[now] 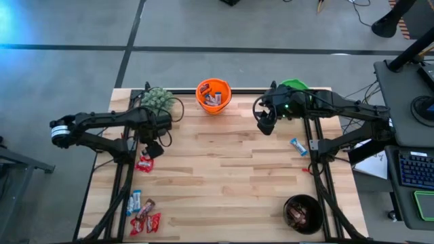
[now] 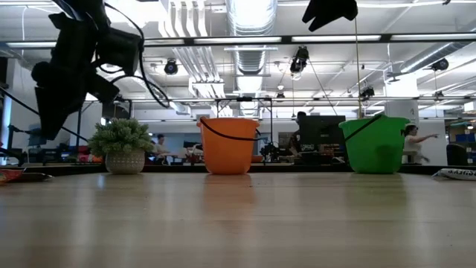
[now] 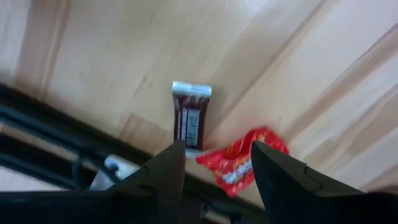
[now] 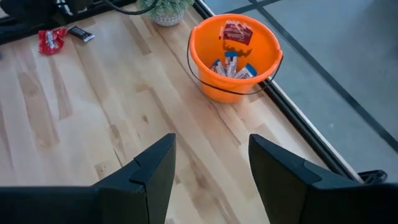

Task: Organize candy in baskets
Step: Put the brown chocolate bar into the black bucket

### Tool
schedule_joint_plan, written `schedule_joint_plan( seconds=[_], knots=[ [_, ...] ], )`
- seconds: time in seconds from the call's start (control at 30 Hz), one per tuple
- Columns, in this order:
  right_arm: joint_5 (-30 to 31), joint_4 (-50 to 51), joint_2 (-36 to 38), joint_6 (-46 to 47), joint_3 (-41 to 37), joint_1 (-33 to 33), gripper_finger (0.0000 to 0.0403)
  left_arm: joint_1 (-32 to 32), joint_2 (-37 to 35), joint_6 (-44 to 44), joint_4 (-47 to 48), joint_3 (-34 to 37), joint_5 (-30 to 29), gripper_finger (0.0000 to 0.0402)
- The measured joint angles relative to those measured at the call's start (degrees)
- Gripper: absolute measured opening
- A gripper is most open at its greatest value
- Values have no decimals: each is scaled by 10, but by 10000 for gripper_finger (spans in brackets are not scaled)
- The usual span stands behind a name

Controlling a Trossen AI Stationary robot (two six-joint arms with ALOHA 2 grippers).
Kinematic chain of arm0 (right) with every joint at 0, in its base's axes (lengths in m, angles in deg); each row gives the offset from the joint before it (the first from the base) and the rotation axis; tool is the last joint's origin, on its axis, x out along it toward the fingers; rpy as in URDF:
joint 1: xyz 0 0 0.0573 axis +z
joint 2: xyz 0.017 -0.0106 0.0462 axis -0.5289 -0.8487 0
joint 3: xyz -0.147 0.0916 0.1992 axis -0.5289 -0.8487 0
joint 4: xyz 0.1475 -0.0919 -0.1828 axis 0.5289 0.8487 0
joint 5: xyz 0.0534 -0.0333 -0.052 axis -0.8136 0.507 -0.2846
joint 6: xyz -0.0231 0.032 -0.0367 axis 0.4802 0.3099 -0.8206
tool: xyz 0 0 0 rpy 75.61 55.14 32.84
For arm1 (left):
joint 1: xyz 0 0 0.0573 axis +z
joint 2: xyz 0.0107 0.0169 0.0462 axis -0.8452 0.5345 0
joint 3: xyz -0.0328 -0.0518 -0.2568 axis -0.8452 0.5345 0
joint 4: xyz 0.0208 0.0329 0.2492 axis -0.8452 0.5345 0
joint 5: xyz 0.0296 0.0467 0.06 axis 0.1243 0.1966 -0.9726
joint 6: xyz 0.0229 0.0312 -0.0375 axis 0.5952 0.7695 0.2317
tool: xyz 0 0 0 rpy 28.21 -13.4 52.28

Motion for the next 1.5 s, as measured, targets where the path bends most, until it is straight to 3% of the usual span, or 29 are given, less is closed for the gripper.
schedule_joint_plan(
  seconds=[0.37,0.9,1.23,1.5],
  knots=[
    [-28,0,0,28,0,0,189,0,-2,-5,-37,59,-8,153],
    [-32,0,0,33,0,0,189,0,4,-82,-77,57,-7,152],
    [-32,0,0,32,0,0,189,0,4,-154,-75,61,29,152],
    [-32,0,0,34,0,0,189,0,4,-135,-76,63,26,152]
  ],
)
